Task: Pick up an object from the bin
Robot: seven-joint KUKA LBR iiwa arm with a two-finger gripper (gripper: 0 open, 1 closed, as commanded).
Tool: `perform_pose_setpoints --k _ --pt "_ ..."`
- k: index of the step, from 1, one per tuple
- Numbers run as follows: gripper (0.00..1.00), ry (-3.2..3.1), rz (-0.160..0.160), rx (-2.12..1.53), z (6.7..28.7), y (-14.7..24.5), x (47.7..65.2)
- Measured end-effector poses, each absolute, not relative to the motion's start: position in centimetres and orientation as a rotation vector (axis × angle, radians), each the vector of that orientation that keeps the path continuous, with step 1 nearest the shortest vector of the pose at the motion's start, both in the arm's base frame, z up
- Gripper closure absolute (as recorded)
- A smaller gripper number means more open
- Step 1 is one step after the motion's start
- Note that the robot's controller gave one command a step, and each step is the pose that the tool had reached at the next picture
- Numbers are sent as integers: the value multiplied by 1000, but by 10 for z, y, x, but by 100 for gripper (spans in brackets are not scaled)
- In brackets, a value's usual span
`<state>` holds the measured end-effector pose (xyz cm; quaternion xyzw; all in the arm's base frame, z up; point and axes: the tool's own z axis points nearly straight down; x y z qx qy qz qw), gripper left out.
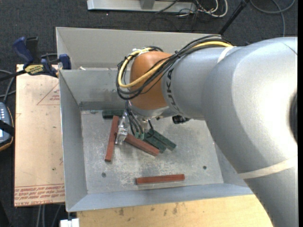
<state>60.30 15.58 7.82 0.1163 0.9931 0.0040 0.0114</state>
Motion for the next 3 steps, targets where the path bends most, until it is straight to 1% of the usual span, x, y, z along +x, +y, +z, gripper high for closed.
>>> perform_pose_setpoints --k 3 --pt "100 3118 2 363 85 156 600"
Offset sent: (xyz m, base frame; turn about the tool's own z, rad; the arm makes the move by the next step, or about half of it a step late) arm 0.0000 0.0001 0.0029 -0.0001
